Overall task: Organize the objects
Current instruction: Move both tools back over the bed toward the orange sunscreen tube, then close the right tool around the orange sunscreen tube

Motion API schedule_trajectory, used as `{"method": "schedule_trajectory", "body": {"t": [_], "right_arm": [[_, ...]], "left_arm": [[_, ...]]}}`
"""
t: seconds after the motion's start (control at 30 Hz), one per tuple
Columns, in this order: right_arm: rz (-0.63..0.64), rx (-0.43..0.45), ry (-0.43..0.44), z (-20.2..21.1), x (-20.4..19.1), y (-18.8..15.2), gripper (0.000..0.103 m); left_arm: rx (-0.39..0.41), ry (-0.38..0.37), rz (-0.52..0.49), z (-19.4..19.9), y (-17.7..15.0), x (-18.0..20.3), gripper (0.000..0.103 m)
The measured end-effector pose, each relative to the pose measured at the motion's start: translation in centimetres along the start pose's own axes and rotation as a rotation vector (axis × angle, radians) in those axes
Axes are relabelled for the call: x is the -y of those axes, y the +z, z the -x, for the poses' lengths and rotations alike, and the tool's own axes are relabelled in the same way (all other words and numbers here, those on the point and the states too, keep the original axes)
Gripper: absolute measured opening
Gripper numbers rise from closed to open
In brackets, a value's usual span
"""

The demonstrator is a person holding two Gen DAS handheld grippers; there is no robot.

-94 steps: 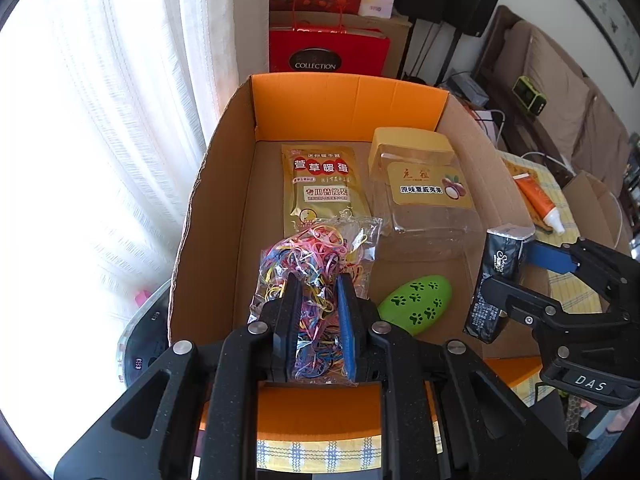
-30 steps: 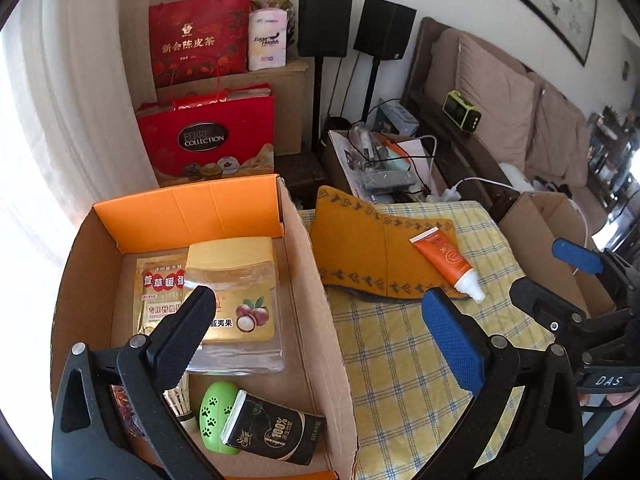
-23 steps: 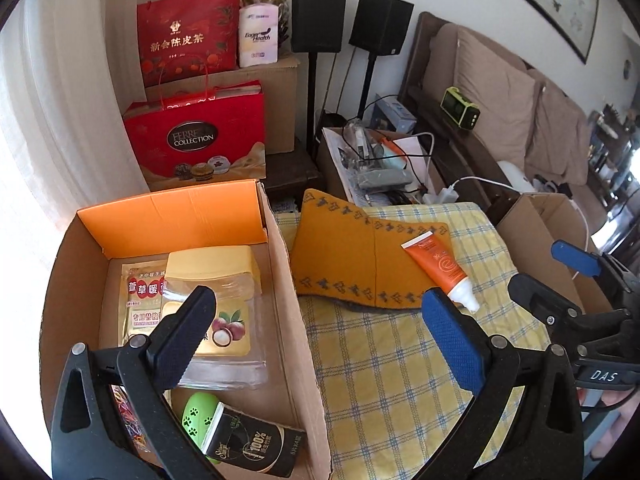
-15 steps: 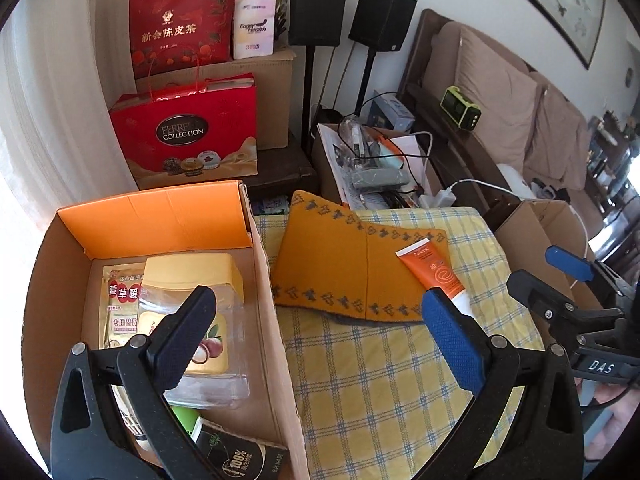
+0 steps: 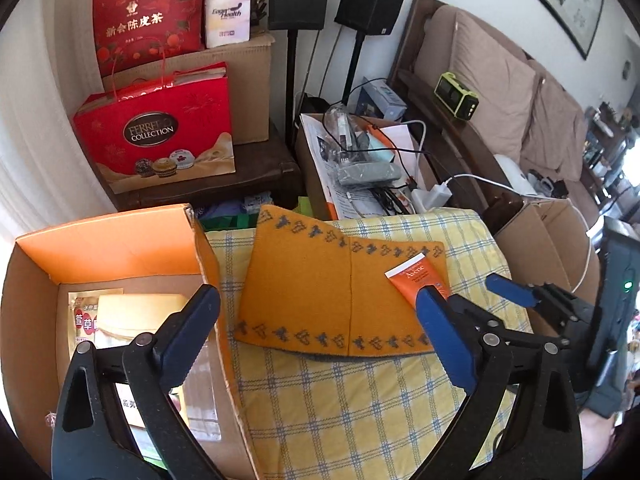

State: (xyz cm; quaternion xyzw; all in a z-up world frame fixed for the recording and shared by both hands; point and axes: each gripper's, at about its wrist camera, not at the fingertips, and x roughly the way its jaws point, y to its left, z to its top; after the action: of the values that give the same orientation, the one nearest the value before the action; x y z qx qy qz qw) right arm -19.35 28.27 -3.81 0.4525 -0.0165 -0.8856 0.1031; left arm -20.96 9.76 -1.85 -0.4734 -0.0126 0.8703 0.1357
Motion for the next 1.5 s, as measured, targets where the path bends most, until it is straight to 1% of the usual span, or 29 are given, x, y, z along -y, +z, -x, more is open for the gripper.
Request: {"method": "schedule_trajectory", "body": {"t": [0.17, 0.3, 0.47, 0.67, 0.7, 0.73, 0.93, 1.07, 1.3, 1.5], "right_arm": [[0.010, -0.034, -0.015, -2.6, -0.3, -0.3, 0.060], [0.022, -0.038, -0.041, -3.8, -0.5, -0.4, 0.058], [0.027, -0.047, -0.040, -4.7, -0.6, -0.4, 0.051], [0.044, -0.061, -0.043, -5.6, -1.0, -0.5, 0.048], [0.044, -0.062, -0.040, -5.7, -1.0, -0.6, 0.047], [0.043, -0.066, -0.031, -5.8, -1.0, -0.6, 0.043], [0.051, -0.073, -0.036, -5.8, -1.3, -0.5, 0.043], [0.019, -0.044, -0.008, -5.1, -0.5, -0.6, 0.042], [-0.082, 0.044, 0.017, -1.1, 2.3, -0.6, 0.042], [-0.163, 0.093, 0.014, 2.2, 5.4, -1.0, 0.042]], "left_arm": [[-0.014, 0.006, -0.011, -0.8, 0.0, 0.5, 0.097], [-0.020, 0.019, -0.018, -1.4, 0.1, 0.9, 0.097], [-0.035, 0.017, -0.018, -2.4, 0.1, 1.2, 0.095], [-0.042, 0.018, -0.021, -2.9, 0.1, 1.4, 0.095], [-0.042, 0.019, -0.022, -2.9, 0.1, 1.5, 0.095], [-0.042, 0.023, -0.023, -3.0, 0.1, 1.5, 0.095], [-0.050, 0.033, -0.021, -3.2, 0.1, 1.3, 0.095], [-0.053, 0.028, -0.022, -3.3, 0.0, 1.3, 0.095], [-0.067, 0.020, -0.058, -3.6, 0.2, 2.9, 0.095], [-0.153, -0.005, -0.115, -6.0, -0.3, 6.0, 0.095]]}}
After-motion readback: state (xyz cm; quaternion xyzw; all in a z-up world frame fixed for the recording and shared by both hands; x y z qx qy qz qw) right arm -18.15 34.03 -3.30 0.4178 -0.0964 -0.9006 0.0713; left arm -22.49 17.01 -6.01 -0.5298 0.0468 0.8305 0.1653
